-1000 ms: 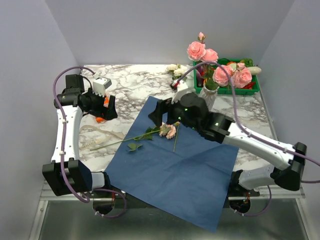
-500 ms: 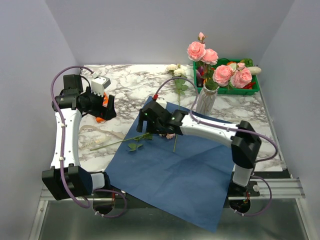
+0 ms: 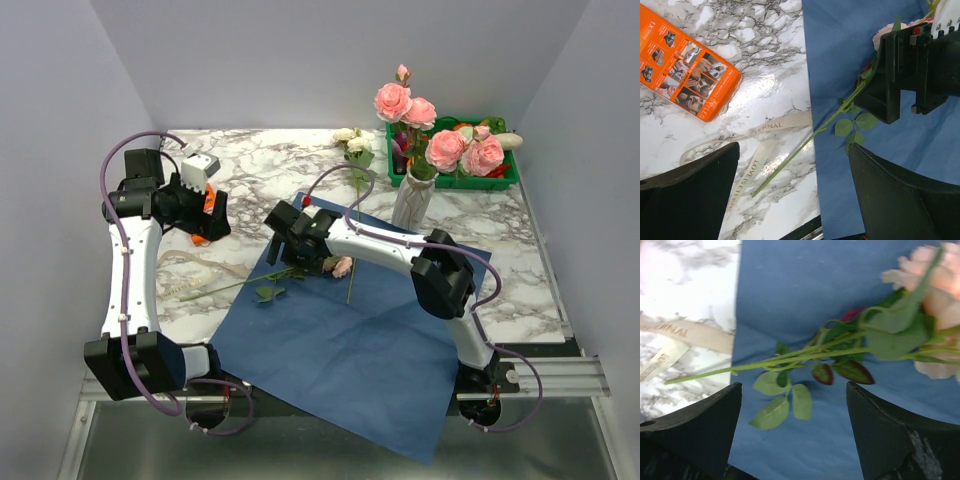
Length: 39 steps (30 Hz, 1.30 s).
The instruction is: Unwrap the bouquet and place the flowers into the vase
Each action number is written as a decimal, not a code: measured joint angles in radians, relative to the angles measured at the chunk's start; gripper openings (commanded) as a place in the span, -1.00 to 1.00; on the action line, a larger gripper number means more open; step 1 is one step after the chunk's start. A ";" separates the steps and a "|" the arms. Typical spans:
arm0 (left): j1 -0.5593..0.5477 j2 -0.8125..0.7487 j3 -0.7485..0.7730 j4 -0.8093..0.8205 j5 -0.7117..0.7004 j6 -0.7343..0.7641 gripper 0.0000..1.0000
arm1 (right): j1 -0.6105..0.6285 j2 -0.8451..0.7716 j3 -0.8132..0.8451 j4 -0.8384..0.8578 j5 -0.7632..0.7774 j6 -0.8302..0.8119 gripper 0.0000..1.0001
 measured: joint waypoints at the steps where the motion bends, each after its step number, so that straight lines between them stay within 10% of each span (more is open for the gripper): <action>1: 0.002 0.000 0.000 0.000 0.000 0.004 0.98 | -0.005 0.000 -0.009 -0.012 -0.002 0.015 0.79; 32: 0.012 0.000 -0.021 -0.002 -0.003 0.045 0.98 | -0.047 0.176 0.134 -0.106 0.089 0.106 0.06; 36: 0.015 0.000 -0.019 -0.011 -0.003 0.047 0.98 | -0.047 0.176 0.142 -0.121 0.098 0.103 -0.69; 39: 0.016 0.000 -0.018 -0.017 -0.003 0.047 0.97 | -0.047 0.174 0.143 -0.128 0.116 0.101 -0.91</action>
